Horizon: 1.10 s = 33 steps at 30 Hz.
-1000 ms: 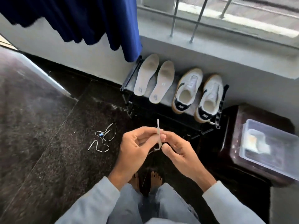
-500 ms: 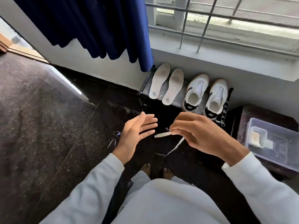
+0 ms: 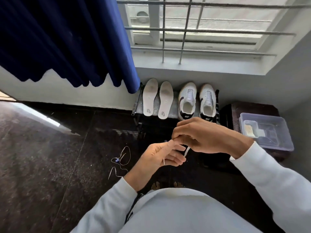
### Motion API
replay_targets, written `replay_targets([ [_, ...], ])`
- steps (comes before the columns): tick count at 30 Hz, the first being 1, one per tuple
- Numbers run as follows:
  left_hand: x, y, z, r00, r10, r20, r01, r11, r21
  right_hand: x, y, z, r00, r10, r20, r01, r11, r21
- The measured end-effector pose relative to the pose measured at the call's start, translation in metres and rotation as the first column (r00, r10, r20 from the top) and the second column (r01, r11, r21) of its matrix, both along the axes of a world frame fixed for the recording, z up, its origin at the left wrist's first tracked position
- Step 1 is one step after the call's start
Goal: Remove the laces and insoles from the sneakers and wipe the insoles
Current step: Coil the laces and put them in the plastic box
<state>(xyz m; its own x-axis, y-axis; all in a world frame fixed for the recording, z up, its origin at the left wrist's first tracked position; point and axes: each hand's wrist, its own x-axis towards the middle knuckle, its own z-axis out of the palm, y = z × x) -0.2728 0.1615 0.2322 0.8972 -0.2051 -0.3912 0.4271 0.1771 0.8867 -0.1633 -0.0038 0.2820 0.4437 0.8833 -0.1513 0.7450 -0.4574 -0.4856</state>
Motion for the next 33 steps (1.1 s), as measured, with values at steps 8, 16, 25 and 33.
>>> replay_targets([
  [8,0.002,0.034,0.006,0.997,-0.08,0.011,0.08,0.959,-0.271,-0.005,0.021,-0.025,0.941,-0.253,-0.226,0.304,0.924,0.231],
  [16,0.028,0.025,0.0,0.967,0.252,0.034,-0.238,0.944,-0.227,-0.08,0.025,-0.056,0.92,-0.306,-0.245,0.348,0.926,0.15],
  [25,0.01,-0.01,-0.006,0.998,-0.053,-0.014,0.051,0.988,-0.144,-0.013,-0.006,-0.016,0.834,-0.468,-0.293,0.543,0.791,0.281],
  [33,0.029,-0.039,0.01,0.986,0.164,-0.001,-0.158,0.945,-0.285,-0.049,-0.032,-0.072,0.881,-0.366,-0.299,0.416,0.901,0.123],
])
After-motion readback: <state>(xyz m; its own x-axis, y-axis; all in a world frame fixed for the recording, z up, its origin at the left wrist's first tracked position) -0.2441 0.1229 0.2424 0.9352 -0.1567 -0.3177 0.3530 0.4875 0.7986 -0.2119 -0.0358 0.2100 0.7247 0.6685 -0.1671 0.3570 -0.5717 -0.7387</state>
